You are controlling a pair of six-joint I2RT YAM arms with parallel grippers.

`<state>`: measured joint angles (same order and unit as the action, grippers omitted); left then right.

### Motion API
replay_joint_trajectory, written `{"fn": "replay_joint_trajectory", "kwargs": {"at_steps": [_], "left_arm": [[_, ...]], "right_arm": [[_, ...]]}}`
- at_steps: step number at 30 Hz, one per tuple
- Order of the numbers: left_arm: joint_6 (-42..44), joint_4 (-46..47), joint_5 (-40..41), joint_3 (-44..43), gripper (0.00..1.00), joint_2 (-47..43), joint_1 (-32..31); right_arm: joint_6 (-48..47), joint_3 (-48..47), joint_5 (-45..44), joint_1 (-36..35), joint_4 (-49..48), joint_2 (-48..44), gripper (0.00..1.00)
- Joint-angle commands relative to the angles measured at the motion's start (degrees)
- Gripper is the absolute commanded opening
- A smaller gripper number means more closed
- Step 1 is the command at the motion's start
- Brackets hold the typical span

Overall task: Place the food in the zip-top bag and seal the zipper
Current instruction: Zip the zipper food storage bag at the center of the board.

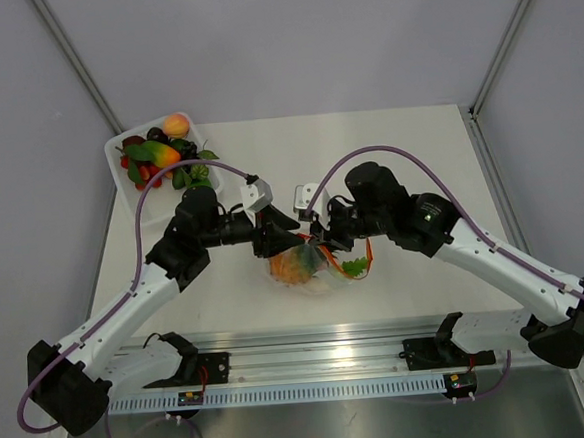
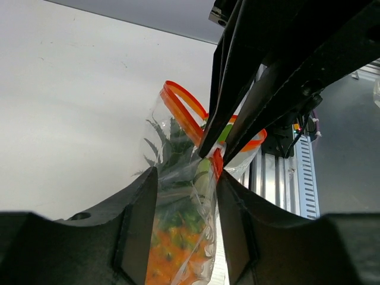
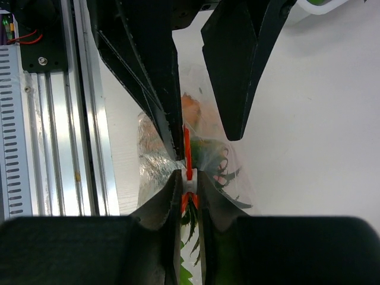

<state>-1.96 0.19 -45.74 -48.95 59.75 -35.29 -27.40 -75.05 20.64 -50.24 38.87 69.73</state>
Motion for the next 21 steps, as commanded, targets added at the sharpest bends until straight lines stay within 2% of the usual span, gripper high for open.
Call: {"fn": "replay_joint_trajectory", "kwargs": {"at_steps": [1,3,4,5,8,15,21], "left_arm": [[0.0,3.9,-1.7,-1.9,0.41,-1.0,0.0],[0.2,3.3,-2.6,-2.3,0.25,-0.5,0.0],[0.5,2.3,-2.9,-3.1,0.09,-0.2,0.0],[0.5,1.8,-3.4,-3.3,0.0,0.2,0.0],[0.2,0.4,-4.5,-3.9,0.0,1.2,0.0],[-2.0,6.8,6.5,2.0,0.0,-5.8,0.2],[-2.3,6.6,8.0,2.9,0.0,-8.4,1.6]], "right_arm": [[-0.3,-2.6,1.1,0.4,-1.0,0.3,0.06],[-0.3,-2.8,1.2,0.4,-0.9,0.4,0.06],[-0.3,-2.8,1.3,0.3,-1.1,0.5,0.06],[-0.3,-3.0,1.4,0.3,-1.1,0.7,0.06],[-0.2,-3.3,1.4,0.3,-0.6,1.0,0.06],[-0.1,-2.0,-1.2,0.3,0.3,-0.6,0.06],[-0.3,-0.3,-3.6,0.5,0.8,-2.5,0.06]]}}
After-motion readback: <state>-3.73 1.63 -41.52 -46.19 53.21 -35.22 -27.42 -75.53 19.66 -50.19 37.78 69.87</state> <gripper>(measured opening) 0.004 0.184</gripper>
